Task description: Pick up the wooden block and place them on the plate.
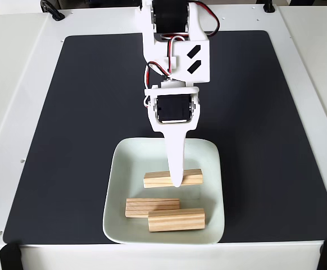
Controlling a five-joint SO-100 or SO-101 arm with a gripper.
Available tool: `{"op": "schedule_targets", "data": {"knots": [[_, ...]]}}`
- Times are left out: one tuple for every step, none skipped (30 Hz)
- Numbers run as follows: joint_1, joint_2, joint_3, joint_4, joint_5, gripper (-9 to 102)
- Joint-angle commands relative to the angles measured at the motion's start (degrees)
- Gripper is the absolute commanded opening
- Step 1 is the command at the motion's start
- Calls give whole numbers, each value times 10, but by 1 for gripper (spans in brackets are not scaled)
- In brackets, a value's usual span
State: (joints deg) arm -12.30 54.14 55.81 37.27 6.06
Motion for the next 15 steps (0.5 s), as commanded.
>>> {"op": "schedule_targets", "data": {"knots": [[4,18,-23,-9,-2,13],[6,25,-22,-9,-2,18],[8,33,-18,-9,-2,22],[9,39,-11,-9,-2,26],[9,45,-5,-9,-2,30],[9,51,0,-9,-2,33],[9,59,6,-9,-2,35],[9,67,13,-9,-2,38],[9,76,20,-9,-2,39],[9,84,28,-9,-2,40],[9,95,36,-9,-2,41],[9,106,45,-9,-2,41],[9,120,54,-9,-3,41],[9,135,64,-9,-3,41],[9,153,78,-9,-3,41]]}}
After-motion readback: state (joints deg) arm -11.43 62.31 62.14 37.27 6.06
